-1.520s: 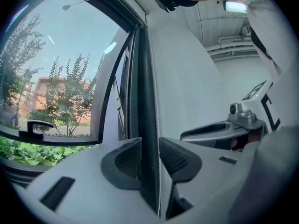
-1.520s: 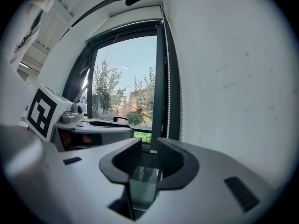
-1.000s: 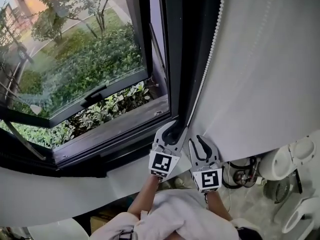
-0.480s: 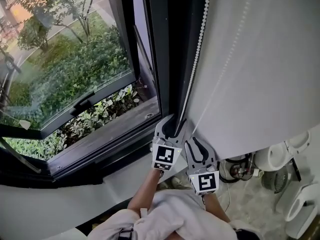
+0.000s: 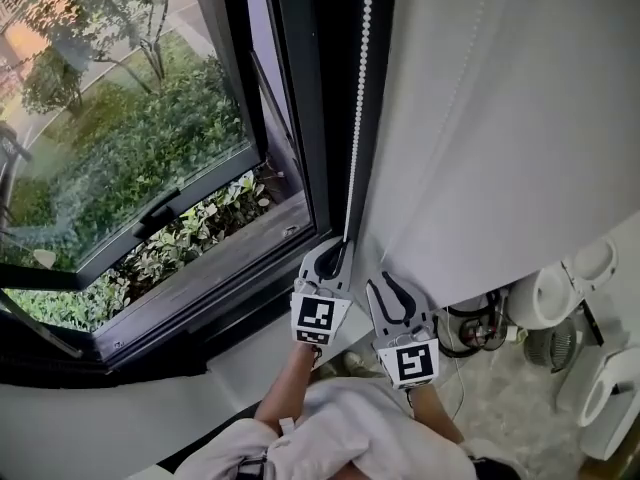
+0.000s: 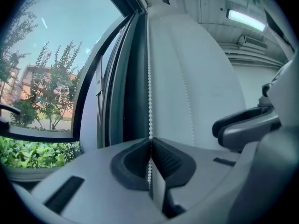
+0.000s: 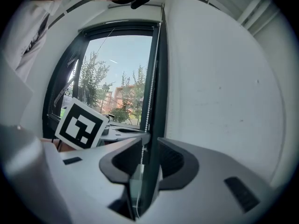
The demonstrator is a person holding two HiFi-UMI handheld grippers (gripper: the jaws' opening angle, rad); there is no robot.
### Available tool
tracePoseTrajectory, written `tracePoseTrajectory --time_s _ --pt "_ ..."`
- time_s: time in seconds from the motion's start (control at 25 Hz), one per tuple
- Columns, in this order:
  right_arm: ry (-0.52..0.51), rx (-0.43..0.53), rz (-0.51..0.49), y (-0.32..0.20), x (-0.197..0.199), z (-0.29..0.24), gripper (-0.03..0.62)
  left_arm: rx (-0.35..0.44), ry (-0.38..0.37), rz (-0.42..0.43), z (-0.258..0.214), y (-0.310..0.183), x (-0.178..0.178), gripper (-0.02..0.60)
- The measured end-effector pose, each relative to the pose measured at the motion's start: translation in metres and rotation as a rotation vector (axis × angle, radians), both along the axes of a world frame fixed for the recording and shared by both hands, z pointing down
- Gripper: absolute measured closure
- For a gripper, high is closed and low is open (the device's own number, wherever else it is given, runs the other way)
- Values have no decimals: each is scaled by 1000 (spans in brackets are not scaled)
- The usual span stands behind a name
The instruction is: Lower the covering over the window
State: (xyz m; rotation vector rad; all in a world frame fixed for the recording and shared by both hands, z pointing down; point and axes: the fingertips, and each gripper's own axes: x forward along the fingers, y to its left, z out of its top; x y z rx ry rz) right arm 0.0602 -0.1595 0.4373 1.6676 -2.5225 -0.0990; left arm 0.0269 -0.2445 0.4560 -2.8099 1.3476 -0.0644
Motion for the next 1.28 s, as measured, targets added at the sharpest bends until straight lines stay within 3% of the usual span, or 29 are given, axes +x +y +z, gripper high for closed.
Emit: tracePoseTrajectory --time_s 0.8,1.08,1.28 --pt "-54 163 -224 -7 -45 -95 494 -26 7 61 7 62 -11 565" --pt "-26 202 -289 -11 -56 -117 496 -26 4 72 7 76 -11 565" --pt "-47 211 -313 -10 -59 -128 568 -22 -3 76 6 83 -9 565"
